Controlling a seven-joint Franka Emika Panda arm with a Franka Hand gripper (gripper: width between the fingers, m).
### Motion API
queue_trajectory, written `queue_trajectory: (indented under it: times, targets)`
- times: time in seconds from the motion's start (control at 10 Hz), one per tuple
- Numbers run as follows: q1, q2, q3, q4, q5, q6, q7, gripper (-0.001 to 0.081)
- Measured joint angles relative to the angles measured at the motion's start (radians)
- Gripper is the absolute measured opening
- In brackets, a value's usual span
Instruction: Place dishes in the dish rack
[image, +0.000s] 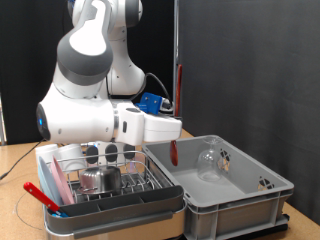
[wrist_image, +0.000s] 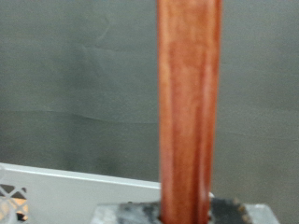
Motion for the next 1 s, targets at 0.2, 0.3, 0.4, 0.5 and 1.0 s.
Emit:
queue_trajectory:
  times: [0.2,0.3,0.4,0.5,1.0]
  targets:
    - [-0.009,0.012,-0.007,0.024,-0.023,0.000,-0.003,0.0074]
    - [-0.009,0.012,-0.011,0.026,-0.030,0.032,-0.021,0.0074]
    - [-0.008,0.013,-0.012,0.026,-0.036,0.067,-0.040,0.0074]
    - [-0.009,0.014,-0.013,0.026,-0.039,0.086,-0.048,0.0074]
    - [-0.016,0.062,-0.016,0.054,-0.047,0.111,-0.057,0.0074]
